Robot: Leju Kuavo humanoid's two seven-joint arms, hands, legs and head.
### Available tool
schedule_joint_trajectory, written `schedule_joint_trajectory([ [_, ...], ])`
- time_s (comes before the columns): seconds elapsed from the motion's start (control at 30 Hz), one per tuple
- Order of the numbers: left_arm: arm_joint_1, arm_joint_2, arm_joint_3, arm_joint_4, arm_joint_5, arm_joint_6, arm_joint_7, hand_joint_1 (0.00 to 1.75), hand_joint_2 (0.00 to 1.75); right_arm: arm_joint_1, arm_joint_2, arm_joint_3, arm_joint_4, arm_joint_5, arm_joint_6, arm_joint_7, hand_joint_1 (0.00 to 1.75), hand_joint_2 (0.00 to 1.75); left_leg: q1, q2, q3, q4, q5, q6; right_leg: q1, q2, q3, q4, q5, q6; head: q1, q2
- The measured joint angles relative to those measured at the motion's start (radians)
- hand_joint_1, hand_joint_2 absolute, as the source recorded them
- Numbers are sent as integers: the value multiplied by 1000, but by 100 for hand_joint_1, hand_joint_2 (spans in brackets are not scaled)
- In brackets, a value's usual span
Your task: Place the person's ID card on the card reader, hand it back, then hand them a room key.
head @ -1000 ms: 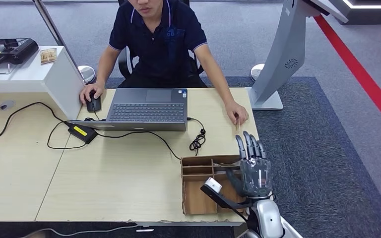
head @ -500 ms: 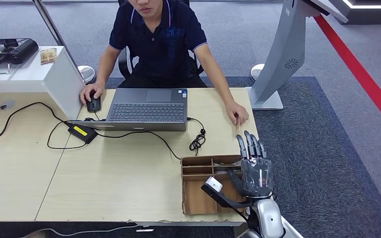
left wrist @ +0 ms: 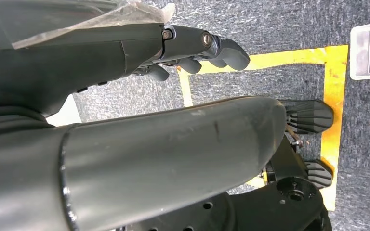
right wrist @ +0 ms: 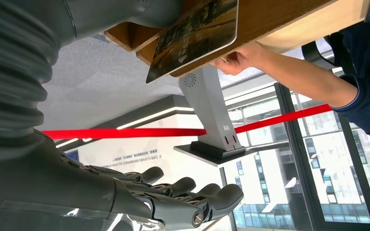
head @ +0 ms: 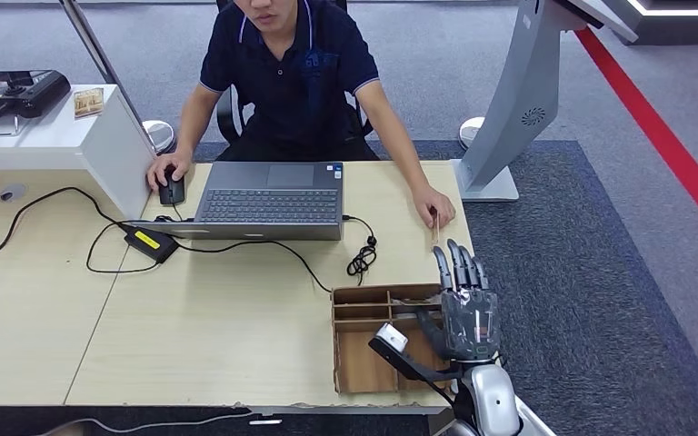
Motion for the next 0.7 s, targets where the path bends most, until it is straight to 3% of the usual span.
schedule_joint_trajectory([
  [0.7,0,0,0,0,7,5,0,0,0,26,0,1,-16,4,-6,3,6,175,0,0,0,0,0,0,0,0,0,0,0,0,0,0],
])
